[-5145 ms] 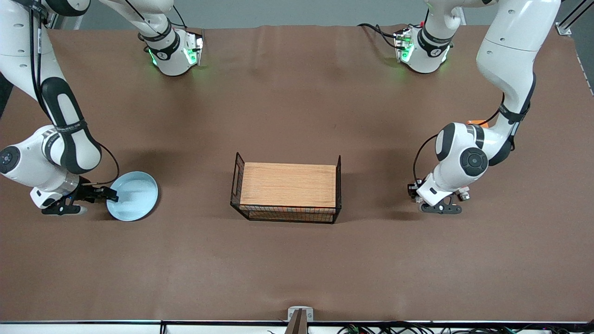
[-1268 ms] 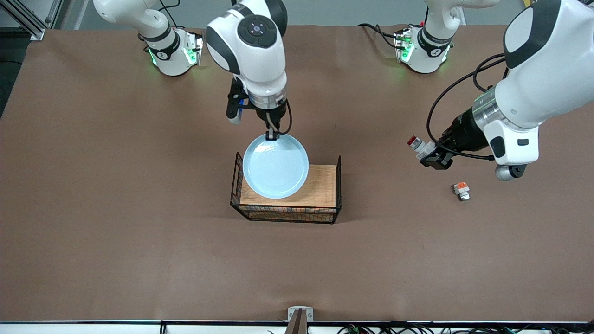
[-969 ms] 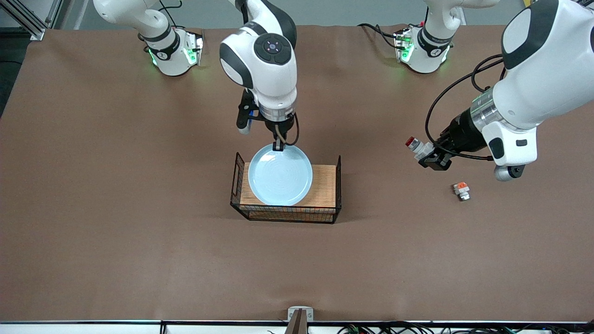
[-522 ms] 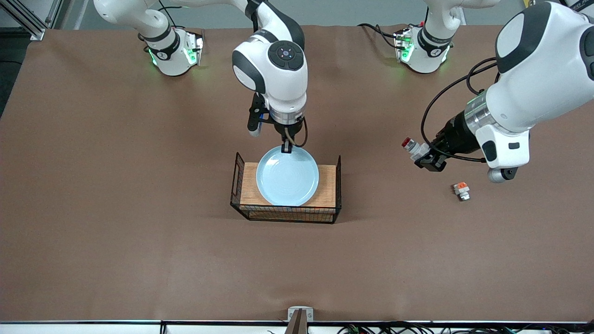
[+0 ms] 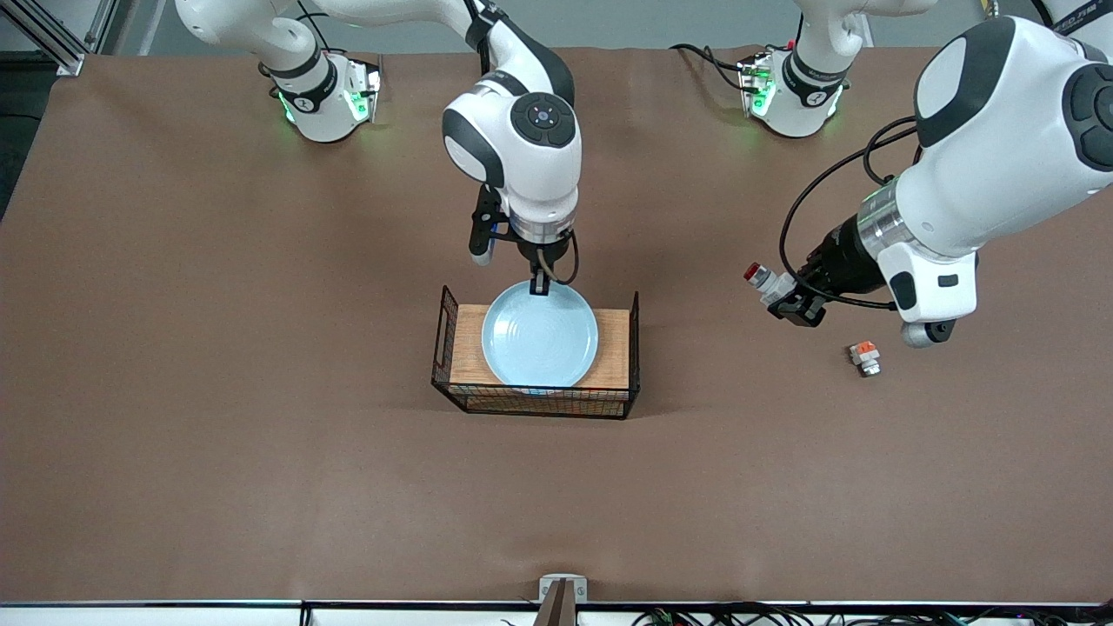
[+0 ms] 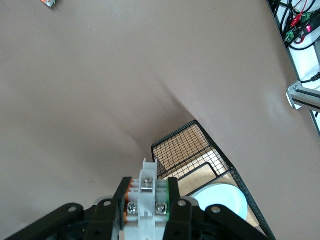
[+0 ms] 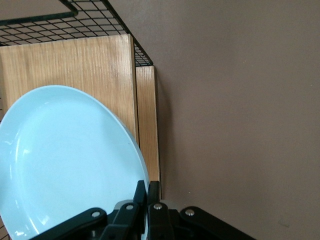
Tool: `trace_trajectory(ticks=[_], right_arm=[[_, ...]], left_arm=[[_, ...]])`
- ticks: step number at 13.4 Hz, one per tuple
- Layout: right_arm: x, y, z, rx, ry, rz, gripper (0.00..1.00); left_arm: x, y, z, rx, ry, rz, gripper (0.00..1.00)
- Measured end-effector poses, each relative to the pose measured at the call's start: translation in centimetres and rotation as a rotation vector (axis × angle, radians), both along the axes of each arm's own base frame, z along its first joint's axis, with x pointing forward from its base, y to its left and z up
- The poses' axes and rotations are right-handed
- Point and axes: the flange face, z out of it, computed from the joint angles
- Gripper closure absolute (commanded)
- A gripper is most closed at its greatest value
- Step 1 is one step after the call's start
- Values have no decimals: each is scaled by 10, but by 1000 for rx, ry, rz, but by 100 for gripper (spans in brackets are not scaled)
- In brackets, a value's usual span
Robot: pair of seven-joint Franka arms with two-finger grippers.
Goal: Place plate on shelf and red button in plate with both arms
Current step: 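Open the right gripper to release the plate and raise it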
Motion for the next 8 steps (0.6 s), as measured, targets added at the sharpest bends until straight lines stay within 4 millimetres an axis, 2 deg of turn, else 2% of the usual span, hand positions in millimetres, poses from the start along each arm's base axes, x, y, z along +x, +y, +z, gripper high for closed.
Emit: trace_trajectory(ticks=[1,5,8], right_arm=[[1,0,-1,-2,-2,0,0],[6,2,0,-12,-26,8,0],[19,0,21,11,-59,-3,0]], left_arm=[[0,-2,-1,0,2,-3,71],[0,-4,-4,1,6,-4,71],[-2,-11,-4,1,12,12,71]])
